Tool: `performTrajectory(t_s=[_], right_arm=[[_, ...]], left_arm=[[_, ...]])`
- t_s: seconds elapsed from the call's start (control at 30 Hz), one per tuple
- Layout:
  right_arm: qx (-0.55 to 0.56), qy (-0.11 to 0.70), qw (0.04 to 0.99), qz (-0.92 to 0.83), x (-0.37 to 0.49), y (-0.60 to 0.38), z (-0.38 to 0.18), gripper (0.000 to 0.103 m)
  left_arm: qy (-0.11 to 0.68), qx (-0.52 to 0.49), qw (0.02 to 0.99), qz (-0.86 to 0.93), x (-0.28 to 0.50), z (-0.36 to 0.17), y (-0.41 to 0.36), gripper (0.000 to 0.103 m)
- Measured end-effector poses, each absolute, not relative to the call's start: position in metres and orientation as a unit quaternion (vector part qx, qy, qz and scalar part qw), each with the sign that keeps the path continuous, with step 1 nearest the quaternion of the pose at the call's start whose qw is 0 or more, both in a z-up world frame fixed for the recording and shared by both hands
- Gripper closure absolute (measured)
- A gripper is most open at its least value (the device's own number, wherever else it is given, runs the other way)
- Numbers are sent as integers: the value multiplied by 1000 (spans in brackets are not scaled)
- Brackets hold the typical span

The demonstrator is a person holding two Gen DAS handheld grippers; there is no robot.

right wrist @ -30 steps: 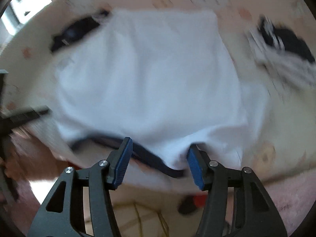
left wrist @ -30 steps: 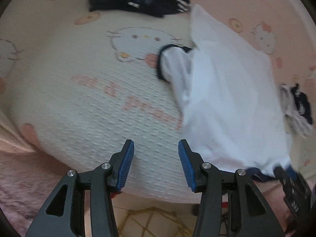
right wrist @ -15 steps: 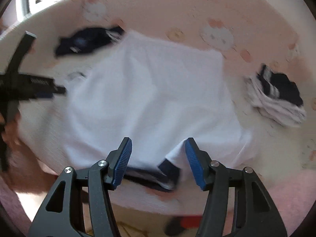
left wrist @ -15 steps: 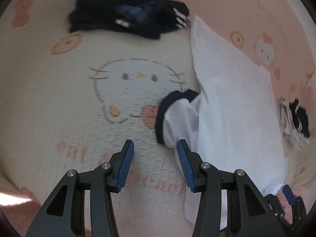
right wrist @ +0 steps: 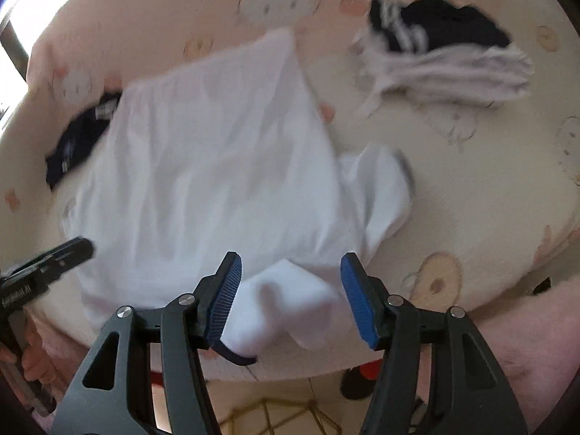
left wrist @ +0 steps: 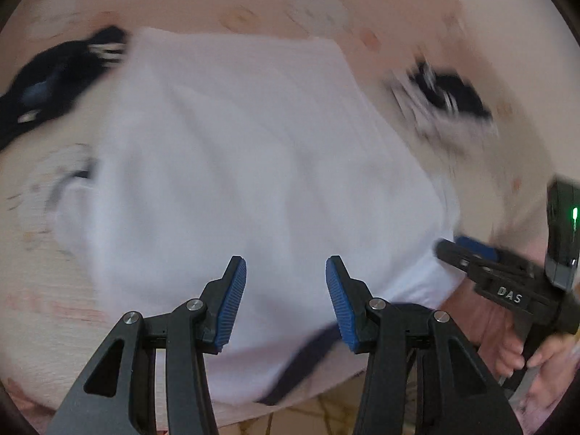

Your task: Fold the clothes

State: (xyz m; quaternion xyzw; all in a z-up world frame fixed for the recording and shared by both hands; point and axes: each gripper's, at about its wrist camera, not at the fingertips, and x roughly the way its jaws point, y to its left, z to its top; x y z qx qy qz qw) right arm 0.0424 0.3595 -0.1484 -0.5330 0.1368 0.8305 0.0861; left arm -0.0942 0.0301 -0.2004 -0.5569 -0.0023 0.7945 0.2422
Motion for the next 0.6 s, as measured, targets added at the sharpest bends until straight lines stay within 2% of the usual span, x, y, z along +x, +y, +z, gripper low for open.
performTrajectory(t_s=[0.13, 0.27, 0.47, 0.6], right_arm=[[-598, 74, 82, 794, 67, 349, -178, 43], [-607, 71, 77, 788, 101, 358, -175, 43], [-528, 200, 127, 815, 138, 427, -143, 43], [-510, 278, 121, 805, 147, 484, -124, 43]], left_arm=[[63, -584, 240, 773, -72, -216, 44, 58], [114, -595, 240, 758, -47, -213, 45, 58], [72, -573, 231, 783, -47, -192, 42, 58], [36, -562, 239, 791, -61, -184, 59, 58]])
